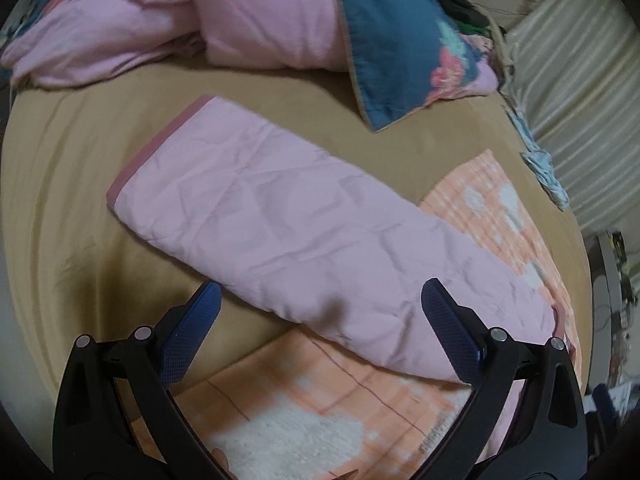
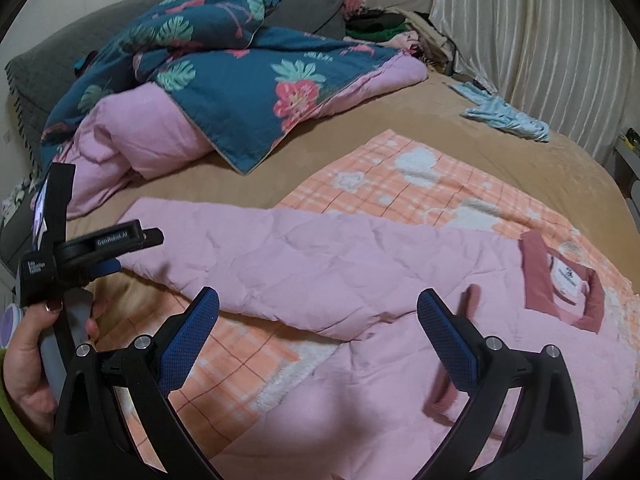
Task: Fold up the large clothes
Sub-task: 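Grasp the other sleeve cuff with the left tool and lift it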
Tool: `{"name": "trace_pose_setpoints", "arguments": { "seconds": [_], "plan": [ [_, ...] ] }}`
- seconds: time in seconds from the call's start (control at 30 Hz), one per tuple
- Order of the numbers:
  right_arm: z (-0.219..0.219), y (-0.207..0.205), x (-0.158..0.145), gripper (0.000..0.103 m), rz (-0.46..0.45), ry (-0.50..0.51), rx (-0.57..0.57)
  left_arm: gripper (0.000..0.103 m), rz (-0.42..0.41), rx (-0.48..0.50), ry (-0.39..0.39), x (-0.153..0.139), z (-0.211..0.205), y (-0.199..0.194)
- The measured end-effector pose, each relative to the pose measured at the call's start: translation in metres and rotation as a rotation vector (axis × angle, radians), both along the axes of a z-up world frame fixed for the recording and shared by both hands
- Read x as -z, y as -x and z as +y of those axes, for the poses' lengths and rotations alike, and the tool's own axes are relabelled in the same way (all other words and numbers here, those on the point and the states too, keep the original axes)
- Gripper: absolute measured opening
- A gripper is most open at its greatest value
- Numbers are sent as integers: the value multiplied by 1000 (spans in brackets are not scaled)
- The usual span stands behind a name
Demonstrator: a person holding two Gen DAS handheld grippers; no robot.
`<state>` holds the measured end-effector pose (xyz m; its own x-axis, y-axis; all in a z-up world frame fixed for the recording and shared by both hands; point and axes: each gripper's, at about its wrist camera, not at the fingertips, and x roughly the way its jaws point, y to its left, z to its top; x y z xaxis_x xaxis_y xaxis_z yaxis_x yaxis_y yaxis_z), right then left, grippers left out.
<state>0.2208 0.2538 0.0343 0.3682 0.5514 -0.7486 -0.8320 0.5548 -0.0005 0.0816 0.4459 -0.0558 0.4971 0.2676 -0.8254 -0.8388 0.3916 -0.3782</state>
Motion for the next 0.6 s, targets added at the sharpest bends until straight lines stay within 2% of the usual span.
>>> {"name": "trace_pose_setpoints", "arguments": {
  "seconds": [0.2, 0.4, 0.6],
  "plan": [
    [20, -3, 21, 99, 23, 35, -9, 94, 17, -79, 88, 28, 20, 11],
    [23, -8, 34, 99, 44, 45, 5, 94, -25, -150, 177, 54, 37, 18],
    [9, -18, 40, 99, 61, 44, 38, 94, -93, -201, 127, 56, 47, 21]
  ]
}}
